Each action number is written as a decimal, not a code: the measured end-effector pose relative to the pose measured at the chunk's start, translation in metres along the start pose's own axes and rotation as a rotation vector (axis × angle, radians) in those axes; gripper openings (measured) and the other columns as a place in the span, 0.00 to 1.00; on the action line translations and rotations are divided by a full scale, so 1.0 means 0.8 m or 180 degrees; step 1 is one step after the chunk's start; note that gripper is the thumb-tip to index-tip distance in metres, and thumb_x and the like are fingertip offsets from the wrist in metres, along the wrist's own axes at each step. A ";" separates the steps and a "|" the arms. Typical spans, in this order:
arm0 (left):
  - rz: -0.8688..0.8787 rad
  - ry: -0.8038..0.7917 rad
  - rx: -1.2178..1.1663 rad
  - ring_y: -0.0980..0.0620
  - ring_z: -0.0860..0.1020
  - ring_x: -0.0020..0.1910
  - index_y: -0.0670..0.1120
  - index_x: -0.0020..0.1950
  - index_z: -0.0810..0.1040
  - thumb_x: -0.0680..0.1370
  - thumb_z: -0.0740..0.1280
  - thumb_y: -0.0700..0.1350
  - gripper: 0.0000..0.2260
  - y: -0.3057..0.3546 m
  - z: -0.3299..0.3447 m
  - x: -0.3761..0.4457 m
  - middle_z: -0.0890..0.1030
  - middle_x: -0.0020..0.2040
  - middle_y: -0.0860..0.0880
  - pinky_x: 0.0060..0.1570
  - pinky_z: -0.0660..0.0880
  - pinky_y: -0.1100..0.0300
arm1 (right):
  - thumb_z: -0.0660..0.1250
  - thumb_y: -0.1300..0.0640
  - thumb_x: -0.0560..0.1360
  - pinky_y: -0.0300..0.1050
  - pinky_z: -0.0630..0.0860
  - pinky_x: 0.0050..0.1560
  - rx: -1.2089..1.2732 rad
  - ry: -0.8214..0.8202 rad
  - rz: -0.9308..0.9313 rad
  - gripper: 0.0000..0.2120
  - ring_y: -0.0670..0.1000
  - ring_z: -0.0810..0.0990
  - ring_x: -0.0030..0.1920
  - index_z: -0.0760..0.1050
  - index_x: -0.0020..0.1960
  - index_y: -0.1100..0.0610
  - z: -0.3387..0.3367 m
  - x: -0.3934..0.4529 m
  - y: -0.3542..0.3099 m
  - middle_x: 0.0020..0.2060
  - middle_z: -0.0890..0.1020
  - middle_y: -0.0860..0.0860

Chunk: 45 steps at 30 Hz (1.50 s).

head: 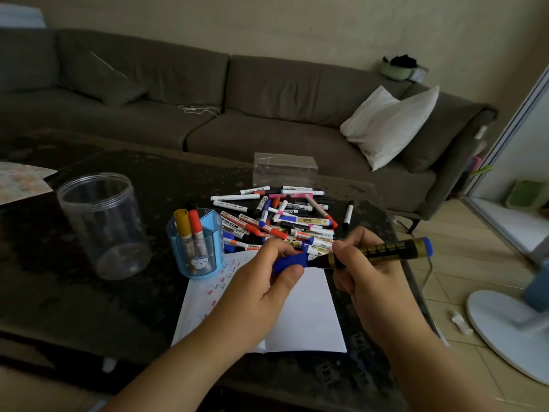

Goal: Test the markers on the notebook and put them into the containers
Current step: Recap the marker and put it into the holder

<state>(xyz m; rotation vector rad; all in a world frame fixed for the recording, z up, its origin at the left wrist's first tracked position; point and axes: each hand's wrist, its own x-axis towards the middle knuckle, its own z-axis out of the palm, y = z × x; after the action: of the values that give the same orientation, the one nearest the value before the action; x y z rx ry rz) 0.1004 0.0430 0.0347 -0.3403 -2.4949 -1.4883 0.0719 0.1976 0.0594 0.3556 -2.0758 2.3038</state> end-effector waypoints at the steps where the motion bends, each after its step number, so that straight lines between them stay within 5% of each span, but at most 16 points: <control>1: 0.0050 -0.0058 0.0120 0.70 0.70 0.48 0.63 0.50 0.64 0.71 0.51 0.62 0.10 0.003 -0.003 -0.002 0.72 0.45 0.65 0.43 0.68 0.77 | 0.64 0.64 0.76 0.35 0.63 0.24 -0.0041 -0.0021 -0.0025 0.16 0.45 0.64 0.22 0.71 0.30 0.53 0.000 -0.004 -0.004 0.21 0.68 0.48; 6: 0.0273 -0.0509 0.0774 0.71 0.68 0.47 0.59 0.61 0.63 0.72 0.45 0.63 0.21 0.015 -0.009 -0.017 0.68 0.43 0.66 0.44 0.65 0.76 | 0.66 0.62 0.74 0.35 0.66 0.24 -0.0331 -0.0125 -0.0180 0.11 0.45 0.67 0.23 0.69 0.35 0.60 -0.002 -0.019 -0.016 0.22 0.70 0.48; 15: 0.0452 -0.0555 0.0919 0.63 0.69 0.41 0.58 0.48 0.61 0.73 0.45 0.60 0.11 0.036 -0.003 -0.027 0.68 0.37 0.57 0.39 0.65 0.70 | 0.66 0.57 0.71 0.38 0.65 0.27 0.0461 0.0178 0.0088 0.15 0.46 0.64 0.25 0.66 0.28 0.52 0.019 -0.034 0.004 0.24 0.66 0.50; 20: 0.0360 -0.0553 0.1155 0.59 0.71 0.39 0.56 0.51 0.63 0.79 0.49 0.56 0.07 0.030 -0.005 -0.020 0.69 0.38 0.58 0.38 0.66 0.69 | 0.64 0.61 0.76 0.42 0.63 0.30 0.0822 0.0267 0.0421 0.18 0.48 0.62 0.27 0.66 0.29 0.52 0.027 -0.027 0.013 0.26 0.63 0.52; 22: 0.0254 -0.0520 0.1102 0.58 0.72 0.39 0.54 0.52 0.67 0.79 0.51 0.56 0.10 0.021 -0.008 -0.014 0.71 0.38 0.56 0.38 0.67 0.67 | 0.65 0.55 0.75 0.41 0.62 0.29 0.0903 0.0126 0.0721 0.15 0.46 0.61 0.25 0.68 0.31 0.53 0.029 -0.024 0.016 0.23 0.64 0.50; 26: -0.0251 -0.0496 0.1344 0.57 0.74 0.40 0.52 0.52 0.70 0.81 0.54 0.54 0.09 -0.002 -0.027 -0.005 0.74 0.40 0.53 0.38 0.69 0.63 | 0.63 0.44 0.74 0.40 0.67 0.28 -0.0575 -0.0163 0.1264 0.17 0.44 0.69 0.24 0.75 0.41 0.58 0.030 -0.024 0.031 0.23 0.75 0.49; 29: -0.0467 -0.0570 0.1616 0.57 0.73 0.41 0.52 0.52 0.70 0.81 0.54 0.53 0.08 -0.019 -0.042 -0.011 0.73 0.41 0.54 0.38 0.68 0.65 | 0.69 0.50 0.74 0.37 0.72 0.33 -0.2108 0.0193 0.0059 0.07 0.40 0.74 0.30 0.74 0.39 0.51 0.019 -0.024 0.042 0.28 0.77 0.45; 33: -0.0565 -0.0628 0.1654 0.59 0.73 0.46 0.53 0.56 0.70 0.81 0.55 0.53 0.08 -0.027 -0.054 -0.019 0.73 0.48 0.55 0.41 0.68 0.68 | 0.69 0.56 0.74 0.27 0.67 0.51 -0.3380 -0.1004 -0.1255 0.15 0.36 0.72 0.53 0.76 0.60 0.46 0.039 -0.003 0.052 0.52 0.73 0.39; 36: -0.0606 -0.0524 0.1669 0.58 0.73 0.49 0.52 0.57 0.70 0.81 0.55 0.53 0.09 -0.033 -0.062 -0.021 0.74 0.51 0.54 0.47 0.69 0.66 | 0.67 0.54 0.76 0.37 0.70 0.57 -0.3655 -0.1574 -0.1232 0.15 0.45 0.72 0.56 0.75 0.63 0.49 0.068 0.015 0.066 0.55 0.75 0.46; 38: -0.0667 -0.0303 0.1633 0.59 0.73 0.55 0.53 0.62 0.69 0.81 0.56 0.53 0.12 -0.040 -0.073 -0.024 0.74 0.58 0.55 0.52 0.70 0.65 | 0.66 0.55 0.77 0.34 0.71 0.54 -0.3588 -0.1665 -0.1121 0.13 0.44 0.73 0.51 0.76 0.61 0.51 0.079 0.028 0.069 0.53 0.75 0.46; 40: -0.0724 -0.0022 0.1649 0.60 0.72 0.59 0.55 0.70 0.64 0.80 0.56 0.54 0.18 -0.050 -0.088 -0.030 0.71 0.63 0.56 0.55 0.70 0.65 | 0.65 0.54 0.77 0.27 0.68 0.45 -0.3461 -0.1399 -0.0964 0.10 0.39 0.71 0.44 0.75 0.59 0.51 0.083 0.042 0.065 0.50 0.72 0.43; 42: -0.0699 0.0256 0.1749 0.61 0.72 0.51 0.55 0.71 0.61 0.80 0.57 0.53 0.19 -0.064 -0.102 -0.033 0.70 0.56 0.59 0.49 0.70 0.69 | 0.65 0.53 0.77 0.27 0.68 0.38 -0.3064 -0.0914 -0.0698 0.05 0.39 0.73 0.41 0.72 0.53 0.49 0.087 0.054 0.053 0.45 0.74 0.42; 45: -0.0806 0.0541 0.1816 0.62 0.71 0.49 0.54 0.70 0.63 0.80 0.59 0.51 0.19 -0.083 -0.115 -0.032 0.69 0.56 0.59 0.46 0.68 0.71 | 0.65 0.54 0.77 0.31 0.71 0.37 -0.2299 -0.0550 -0.0531 0.07 0.40 0.77 0.41 0.68 0.51 0.46 0.102 0.072 0.033 0.39 0.78 0.42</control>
<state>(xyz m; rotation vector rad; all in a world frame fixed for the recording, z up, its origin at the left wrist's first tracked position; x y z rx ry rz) 0.1105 -0.0709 0.0141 0.1969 -2.7437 -0.7645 0.0240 0.1066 0.0513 0.6642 -2.6412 1.3382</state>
